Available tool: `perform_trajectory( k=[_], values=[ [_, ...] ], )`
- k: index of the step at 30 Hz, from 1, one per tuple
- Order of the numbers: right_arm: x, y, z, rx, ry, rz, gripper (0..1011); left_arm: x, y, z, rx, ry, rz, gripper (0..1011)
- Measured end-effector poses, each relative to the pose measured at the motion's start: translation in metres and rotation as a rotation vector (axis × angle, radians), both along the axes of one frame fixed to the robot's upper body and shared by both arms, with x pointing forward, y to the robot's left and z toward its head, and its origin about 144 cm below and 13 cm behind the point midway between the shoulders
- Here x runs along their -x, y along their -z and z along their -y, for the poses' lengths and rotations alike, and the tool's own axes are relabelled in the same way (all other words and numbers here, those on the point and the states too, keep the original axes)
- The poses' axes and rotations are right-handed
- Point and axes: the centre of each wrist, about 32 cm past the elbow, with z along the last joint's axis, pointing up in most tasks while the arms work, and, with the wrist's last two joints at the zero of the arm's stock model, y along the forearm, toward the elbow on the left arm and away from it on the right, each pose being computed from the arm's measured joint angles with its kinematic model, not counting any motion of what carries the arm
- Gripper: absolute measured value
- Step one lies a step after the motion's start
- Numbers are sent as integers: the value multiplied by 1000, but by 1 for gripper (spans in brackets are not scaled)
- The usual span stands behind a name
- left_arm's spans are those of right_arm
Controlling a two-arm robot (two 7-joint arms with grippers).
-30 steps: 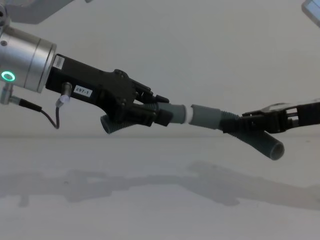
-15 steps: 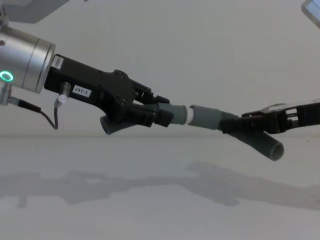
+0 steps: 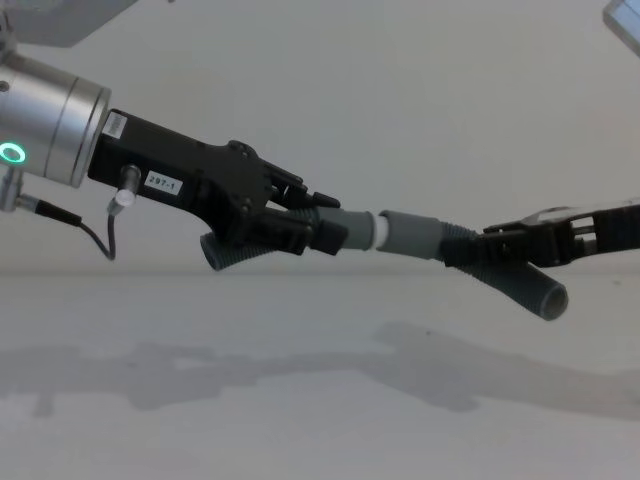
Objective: Use both hands to pick up one end of the pipe from the table, align the ends, and insert them.
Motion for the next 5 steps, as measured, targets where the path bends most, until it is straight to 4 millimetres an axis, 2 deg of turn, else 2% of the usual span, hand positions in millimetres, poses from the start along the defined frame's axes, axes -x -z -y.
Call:
perform_trajectory(
  k=[5],
  values=[
    [0, 0, 0, 0, 0, 0, 244, 0, 0, 0, 0, 1, 0, 359]
  ],
)
